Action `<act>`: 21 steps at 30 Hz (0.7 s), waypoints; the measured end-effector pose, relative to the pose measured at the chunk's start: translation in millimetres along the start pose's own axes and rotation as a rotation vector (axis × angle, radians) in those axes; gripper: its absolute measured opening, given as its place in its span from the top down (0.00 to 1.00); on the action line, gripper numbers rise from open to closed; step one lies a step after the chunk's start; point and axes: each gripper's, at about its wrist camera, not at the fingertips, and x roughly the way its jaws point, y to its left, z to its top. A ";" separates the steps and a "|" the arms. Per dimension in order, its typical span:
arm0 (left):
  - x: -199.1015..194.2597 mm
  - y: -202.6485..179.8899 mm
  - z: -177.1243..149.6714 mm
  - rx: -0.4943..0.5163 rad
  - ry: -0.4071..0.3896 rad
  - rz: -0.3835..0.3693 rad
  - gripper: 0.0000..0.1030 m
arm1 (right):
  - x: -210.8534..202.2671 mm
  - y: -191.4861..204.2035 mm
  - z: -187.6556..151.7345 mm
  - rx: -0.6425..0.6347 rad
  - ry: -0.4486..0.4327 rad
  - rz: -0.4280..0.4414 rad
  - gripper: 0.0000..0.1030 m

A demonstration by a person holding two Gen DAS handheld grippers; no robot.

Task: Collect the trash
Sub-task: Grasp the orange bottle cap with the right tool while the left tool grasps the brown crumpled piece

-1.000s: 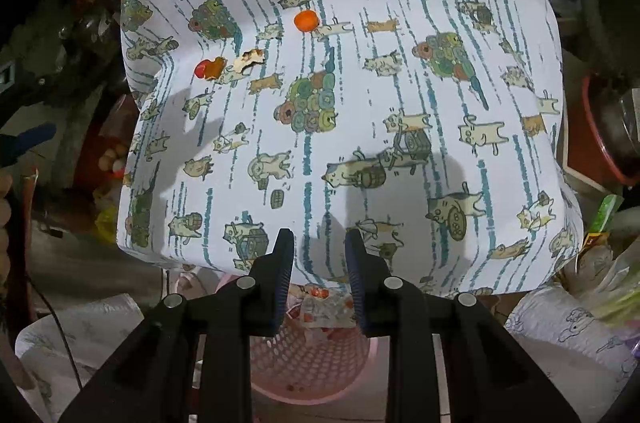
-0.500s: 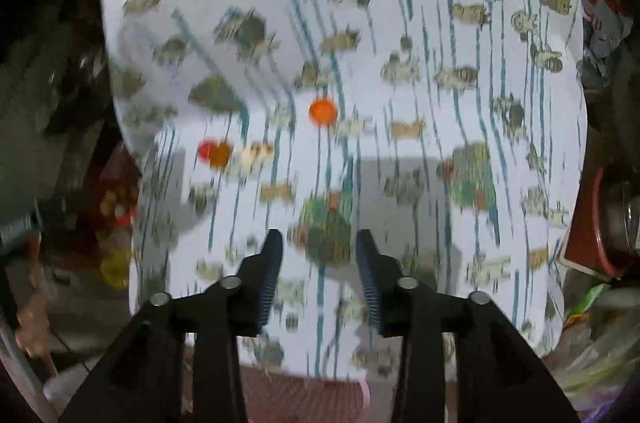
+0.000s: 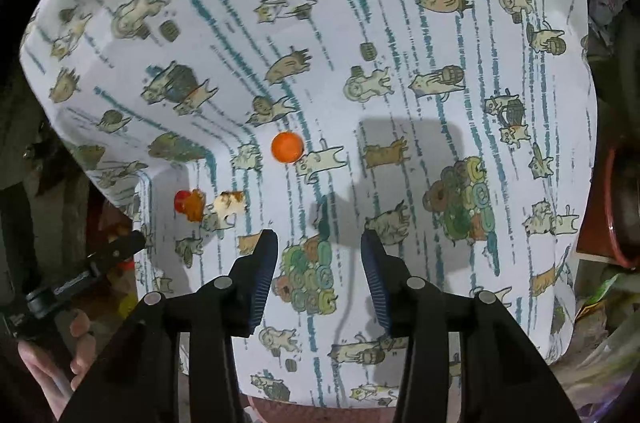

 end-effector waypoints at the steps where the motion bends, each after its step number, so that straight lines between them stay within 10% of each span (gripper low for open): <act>1: 3.4 -2.0 1.7 -0.004 0.002 -0.002 0.46 | 1.3 0.0 1.3 -0.006 0.002 -0.012 0.56; 21: 76.6 -34.2 18.9 -0.016 0.047 0.129 0.63 | -1.7 -34.5 9.0 0.010 0.013 -0.072 0.55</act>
